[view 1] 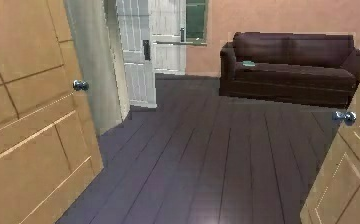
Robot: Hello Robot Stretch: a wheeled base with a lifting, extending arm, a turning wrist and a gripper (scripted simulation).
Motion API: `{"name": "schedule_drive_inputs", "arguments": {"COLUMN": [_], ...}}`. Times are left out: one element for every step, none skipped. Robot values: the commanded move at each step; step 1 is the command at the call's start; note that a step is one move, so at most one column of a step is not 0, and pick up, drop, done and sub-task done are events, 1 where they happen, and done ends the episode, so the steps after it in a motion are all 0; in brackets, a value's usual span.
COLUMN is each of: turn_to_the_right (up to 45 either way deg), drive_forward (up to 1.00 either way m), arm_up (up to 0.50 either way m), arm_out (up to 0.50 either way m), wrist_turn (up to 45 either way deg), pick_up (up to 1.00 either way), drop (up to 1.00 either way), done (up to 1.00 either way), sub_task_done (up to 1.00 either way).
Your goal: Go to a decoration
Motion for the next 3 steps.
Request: {"name": "schedule_drive_inputs", "arguments": {"turn_to_the_right": [0.0,15.0,0.0], "drive_forward": [0.85,0.0,0.75], "arm_up": [0.0,0.0,0.0], "arm_out": [0.0,0.0,0.0], "wrist_turn": [0.0,0.0,0.0], "pick_up": [0.0,0.0,0.0], "drop": [0.0,0.0,0.0], "done": [0.0,0.0,0.0], "sub_task_done": [0.0,0.0,0.0]}}
